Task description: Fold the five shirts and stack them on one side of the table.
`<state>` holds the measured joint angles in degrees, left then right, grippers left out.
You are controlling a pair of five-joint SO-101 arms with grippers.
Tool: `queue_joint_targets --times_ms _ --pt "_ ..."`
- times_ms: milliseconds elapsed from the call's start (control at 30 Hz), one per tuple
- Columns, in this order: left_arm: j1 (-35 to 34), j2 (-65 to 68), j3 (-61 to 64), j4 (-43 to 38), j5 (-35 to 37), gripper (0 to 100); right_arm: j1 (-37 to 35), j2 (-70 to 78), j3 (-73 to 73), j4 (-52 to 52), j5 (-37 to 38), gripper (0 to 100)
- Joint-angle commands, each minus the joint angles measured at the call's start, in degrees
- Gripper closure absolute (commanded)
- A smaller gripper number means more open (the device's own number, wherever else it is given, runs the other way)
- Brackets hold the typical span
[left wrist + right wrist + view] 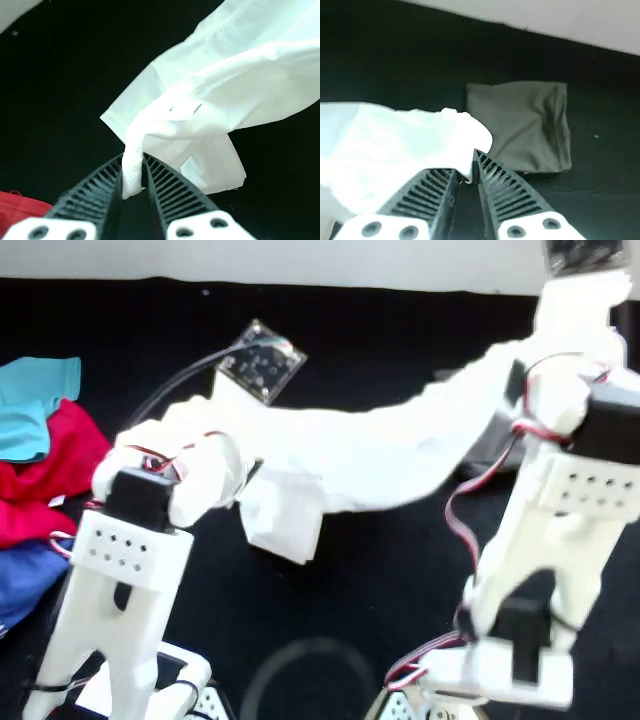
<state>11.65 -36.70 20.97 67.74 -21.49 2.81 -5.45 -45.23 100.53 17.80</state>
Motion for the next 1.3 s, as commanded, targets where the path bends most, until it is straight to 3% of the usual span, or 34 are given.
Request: queue_joint_targets --times_ms 0,100,200,333,533,733,1033,1267 --pt "0.6 -0.7 4.1 0.1 0.0 99 -1.5 -10.8 18.0 0.2 0.3 99.3" --pt "0.7 -0.7 8.6 -0.3 1.9 99 -1.2 -14.0 29.0 -1.5 0.4 99.3" --pt "1.2 -0.2 13.5 -0.6 8.4 99 1.6 -15.2 39.3 -7.1 0.4 99.3" --pt "2.0 -0.3 22.6 -7.0 15.0 99 4.0 -15.3 52.2 -16.5 0.4 99.3" --pt "1.5 -0.3 33.7 -12.8 18.5 83 4.2 -15.5 65.5 -23.8 0.4 99.3" --pt "0.1 -0.7 37.7 -12.0 18.8 80 4.2 -15.6 72.4 -25.3 0.4 99.3" --pt "-15.3 -0.3 28.2 1.0 21.4 80 4.3 -19.2 73.5 -24.8 0.1 99.3" --pt "-14.2 -0.3 28.1 0.8 27.9 80 3.2 -24.7 75.8 -25.1 0.3 99.3"
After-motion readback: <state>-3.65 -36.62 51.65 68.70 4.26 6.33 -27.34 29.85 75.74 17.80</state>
